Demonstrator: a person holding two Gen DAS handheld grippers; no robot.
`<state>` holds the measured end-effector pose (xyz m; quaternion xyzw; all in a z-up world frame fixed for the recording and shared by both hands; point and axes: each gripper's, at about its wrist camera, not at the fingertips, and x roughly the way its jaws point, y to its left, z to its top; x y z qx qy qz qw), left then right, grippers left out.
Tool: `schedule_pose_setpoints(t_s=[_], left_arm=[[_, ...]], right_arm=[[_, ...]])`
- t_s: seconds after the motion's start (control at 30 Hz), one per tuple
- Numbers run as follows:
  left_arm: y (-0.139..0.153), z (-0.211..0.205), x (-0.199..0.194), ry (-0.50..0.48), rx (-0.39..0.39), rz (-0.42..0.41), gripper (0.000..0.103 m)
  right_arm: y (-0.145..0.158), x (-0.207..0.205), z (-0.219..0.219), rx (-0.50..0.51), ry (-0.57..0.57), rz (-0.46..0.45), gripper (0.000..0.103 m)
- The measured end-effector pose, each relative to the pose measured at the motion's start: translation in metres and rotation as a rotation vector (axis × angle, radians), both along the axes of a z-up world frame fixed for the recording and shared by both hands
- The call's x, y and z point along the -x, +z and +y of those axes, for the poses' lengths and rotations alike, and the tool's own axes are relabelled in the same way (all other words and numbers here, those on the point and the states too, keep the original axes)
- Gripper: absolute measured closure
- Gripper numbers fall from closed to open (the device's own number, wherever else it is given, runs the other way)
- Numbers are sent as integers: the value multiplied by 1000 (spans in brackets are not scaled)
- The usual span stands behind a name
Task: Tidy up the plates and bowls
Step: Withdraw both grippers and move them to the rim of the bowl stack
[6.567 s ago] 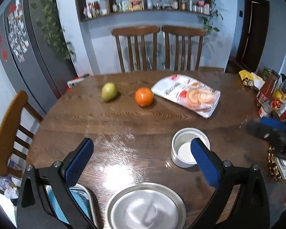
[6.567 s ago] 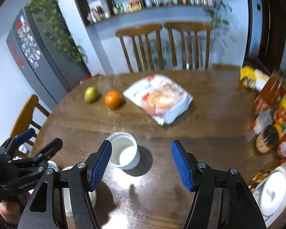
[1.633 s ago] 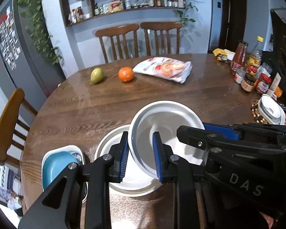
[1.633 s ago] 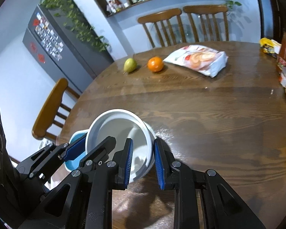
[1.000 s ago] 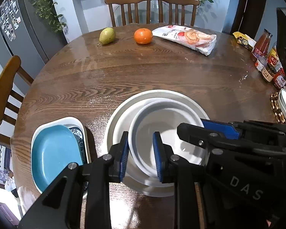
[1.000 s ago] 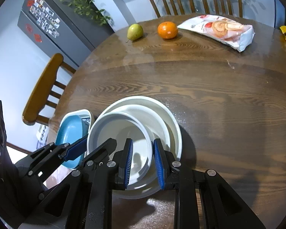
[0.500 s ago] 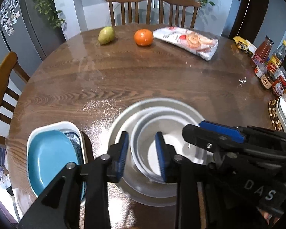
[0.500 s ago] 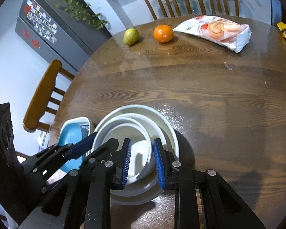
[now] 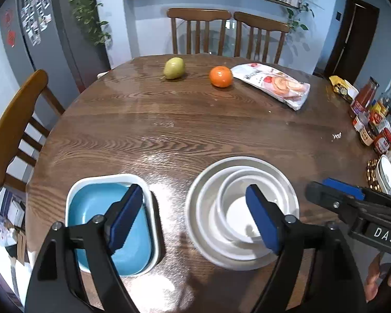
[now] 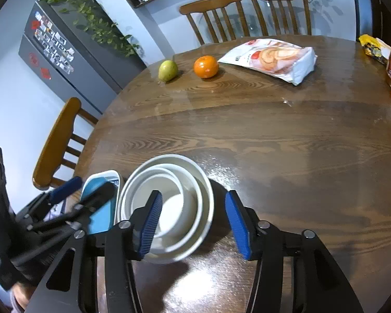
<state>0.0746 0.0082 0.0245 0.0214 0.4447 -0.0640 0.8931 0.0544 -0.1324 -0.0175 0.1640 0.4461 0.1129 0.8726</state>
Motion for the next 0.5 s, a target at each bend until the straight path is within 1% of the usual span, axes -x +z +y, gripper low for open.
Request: schedule_pose_setpoints(t_s=[0.07,0.13,0.2,0.23,0.27,0.37,0.5], left_arm=[[3,7,4,24,-10,-3,14],[3,11,8,38,-17,-8,14],[0,14,12,47,-25,4,11],[-1,14,13,49,-31,12,6],[-3,16,15,56,-35,15,5],[-10,19,19,76,-56,28,5],[-17,22,21,91,-48,54,4]], right_arm=[[-1,3,-3,1,-3,5,49],[-2,6,-5,8,-5,10,48],[-2,9,-8,21,-8,13,47],[-3,10,-9,31,-11,16,47],[-4,11,-10,38,-13,20,47],[-9,13,-15,45,-24,32,46],[-16,13,-16,47,-33,60,46]])
